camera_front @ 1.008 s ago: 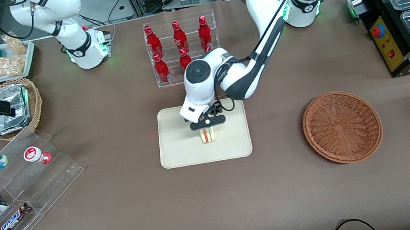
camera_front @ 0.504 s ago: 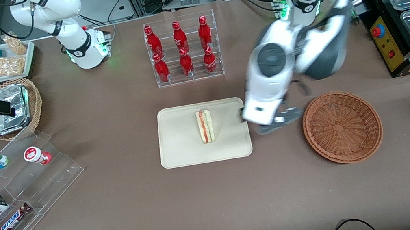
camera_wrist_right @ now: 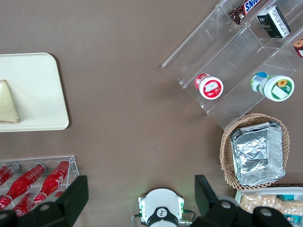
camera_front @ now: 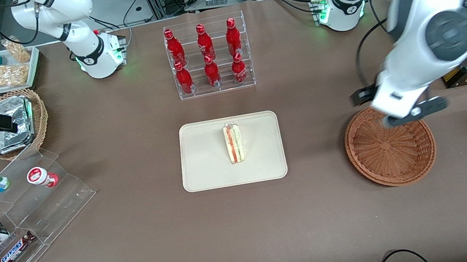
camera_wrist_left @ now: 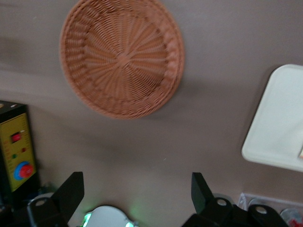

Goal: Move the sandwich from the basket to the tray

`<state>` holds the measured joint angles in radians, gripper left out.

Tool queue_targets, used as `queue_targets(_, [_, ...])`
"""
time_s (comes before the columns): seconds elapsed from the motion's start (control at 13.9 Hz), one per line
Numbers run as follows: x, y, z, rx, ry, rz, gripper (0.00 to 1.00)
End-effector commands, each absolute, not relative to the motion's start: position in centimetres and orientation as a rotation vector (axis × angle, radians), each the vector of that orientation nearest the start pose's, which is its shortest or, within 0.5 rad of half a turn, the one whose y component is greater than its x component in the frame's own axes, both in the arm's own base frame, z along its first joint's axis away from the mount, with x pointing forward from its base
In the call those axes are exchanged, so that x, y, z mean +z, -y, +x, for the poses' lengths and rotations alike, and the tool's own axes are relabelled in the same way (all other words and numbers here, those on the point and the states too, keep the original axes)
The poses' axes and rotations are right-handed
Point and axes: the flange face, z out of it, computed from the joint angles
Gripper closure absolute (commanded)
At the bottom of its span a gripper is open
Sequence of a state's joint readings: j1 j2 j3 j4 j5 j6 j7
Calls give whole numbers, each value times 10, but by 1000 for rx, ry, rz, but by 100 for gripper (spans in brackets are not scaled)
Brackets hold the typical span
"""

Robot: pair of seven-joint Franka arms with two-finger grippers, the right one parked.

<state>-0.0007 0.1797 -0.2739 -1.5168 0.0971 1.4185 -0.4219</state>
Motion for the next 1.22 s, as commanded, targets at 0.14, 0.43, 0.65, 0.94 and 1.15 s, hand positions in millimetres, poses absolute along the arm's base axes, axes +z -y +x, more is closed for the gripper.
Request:
queue_targets(0.14, [609,100,546,467,176,-2959,0])
queue_targets(0.43, [613,99,548,442,201,-2978,0])
queue_targets(0.65, [617,95,550,410,223,-3014,0])
queue_targets(0.94, [617,93,546,445,324,-2988,0])
queue_targets(1.15, [616,92,530,411,167,-3008,0])
